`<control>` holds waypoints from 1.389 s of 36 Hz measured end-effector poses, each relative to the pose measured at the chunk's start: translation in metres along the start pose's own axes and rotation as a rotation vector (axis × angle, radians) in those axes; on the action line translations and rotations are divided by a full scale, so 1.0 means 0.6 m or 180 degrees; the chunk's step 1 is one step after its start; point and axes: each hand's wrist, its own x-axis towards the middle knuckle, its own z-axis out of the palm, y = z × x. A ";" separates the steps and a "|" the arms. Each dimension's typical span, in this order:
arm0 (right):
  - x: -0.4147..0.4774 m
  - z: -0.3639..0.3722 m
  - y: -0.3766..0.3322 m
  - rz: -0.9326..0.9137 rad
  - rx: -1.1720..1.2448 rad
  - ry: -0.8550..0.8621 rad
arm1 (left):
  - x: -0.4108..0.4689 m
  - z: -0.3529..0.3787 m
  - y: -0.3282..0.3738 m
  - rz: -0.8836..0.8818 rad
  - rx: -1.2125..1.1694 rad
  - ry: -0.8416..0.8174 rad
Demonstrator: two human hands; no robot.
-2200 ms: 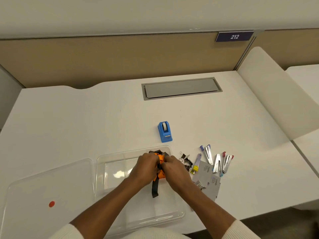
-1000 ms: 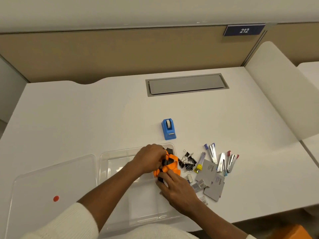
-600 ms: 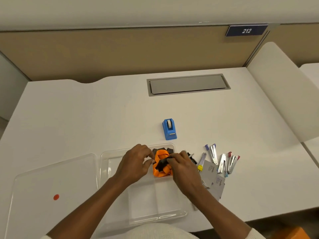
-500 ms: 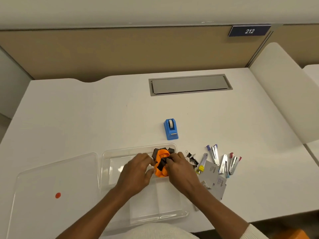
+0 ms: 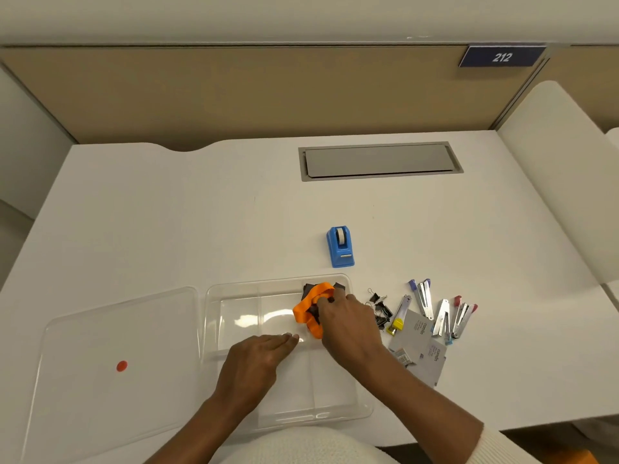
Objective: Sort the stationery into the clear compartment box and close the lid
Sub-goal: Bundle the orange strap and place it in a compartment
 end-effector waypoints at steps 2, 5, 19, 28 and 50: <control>-0.012 0.002 0.004 -0.0067 -0.0007 0.0099 | -0.001 0.004 -0.003 0.0016 -0.0084 0.0032; -0.028 0.016 0.007 -0.0119 0.0197 0.0093 | -0.003 0.009 -0.005 0.0028 -0.0163 0.0068; 0.011 0.048 -0.007 -0.0555 -0.0178 -0.0098 | -0.005 0.013 -0.006 -0.0028 -0.0306 0.0108; 0.026 0.011 -0.009 -0.0532 -0.0151 -0.0309 | -0.004 0.005 0.000 -0.0078 -0.0284 0.0192; 0.023 0.058 0.026 -0.0093 0.1083 0.0825 | -0.005 0.003 0.000 -0.0081 -0.0377 0.0296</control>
